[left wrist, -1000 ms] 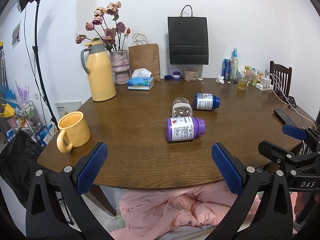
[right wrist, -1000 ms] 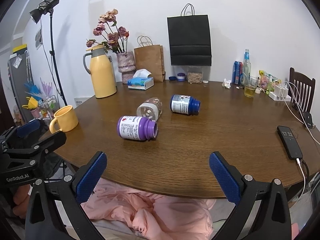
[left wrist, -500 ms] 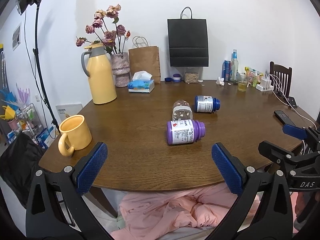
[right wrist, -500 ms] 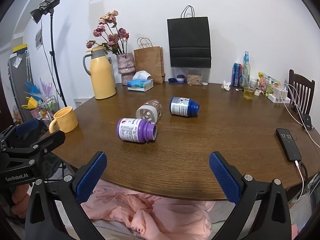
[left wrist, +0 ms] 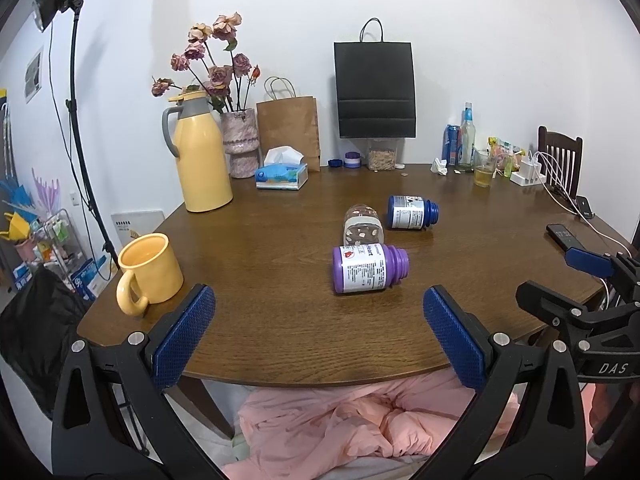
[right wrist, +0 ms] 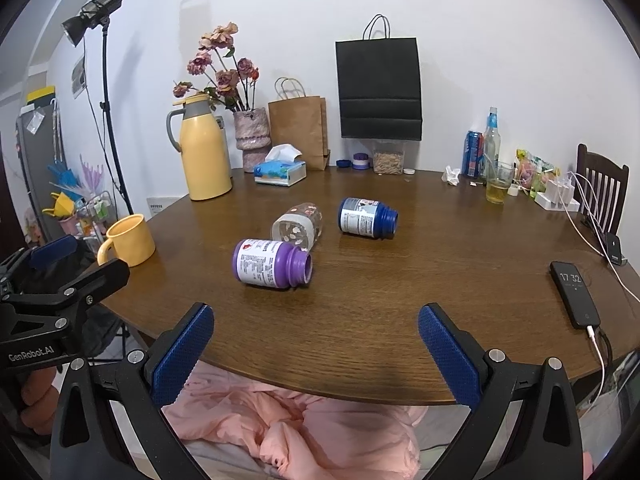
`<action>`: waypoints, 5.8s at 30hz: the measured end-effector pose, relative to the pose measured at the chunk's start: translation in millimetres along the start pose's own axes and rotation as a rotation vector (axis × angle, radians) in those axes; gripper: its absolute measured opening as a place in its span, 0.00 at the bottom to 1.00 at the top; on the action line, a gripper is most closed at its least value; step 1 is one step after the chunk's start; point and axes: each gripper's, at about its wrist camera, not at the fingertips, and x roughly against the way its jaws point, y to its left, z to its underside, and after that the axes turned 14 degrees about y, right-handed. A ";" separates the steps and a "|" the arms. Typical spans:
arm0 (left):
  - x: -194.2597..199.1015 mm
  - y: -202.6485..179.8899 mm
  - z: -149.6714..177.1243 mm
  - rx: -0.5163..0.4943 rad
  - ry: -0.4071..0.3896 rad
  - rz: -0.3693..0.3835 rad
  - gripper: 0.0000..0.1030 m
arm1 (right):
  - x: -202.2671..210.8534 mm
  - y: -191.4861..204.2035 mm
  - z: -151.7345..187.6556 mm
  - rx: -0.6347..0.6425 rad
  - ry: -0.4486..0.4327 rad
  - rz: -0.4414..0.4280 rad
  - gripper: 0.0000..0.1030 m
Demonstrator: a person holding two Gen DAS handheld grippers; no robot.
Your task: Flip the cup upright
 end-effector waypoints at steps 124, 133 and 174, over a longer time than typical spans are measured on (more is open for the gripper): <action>-230.7 -146.2 -112.6 -0.606 0.264 0.450 0.61 | -154.7 -167.2 -51.7 -0.328 0.127 -0.260 0.59; -199.4 -113.9 -122.3 -0.449 0.057 0.517 0.61 | -166.1 -153.1 -111.4 -0.339 0.100 -0.639 0.78; -207.4 -79.1 -53.4 -0.229 0.312 0.379 0.93 | -164.0 -22.3 -76.9 0.262 0.106 -0.306 0.58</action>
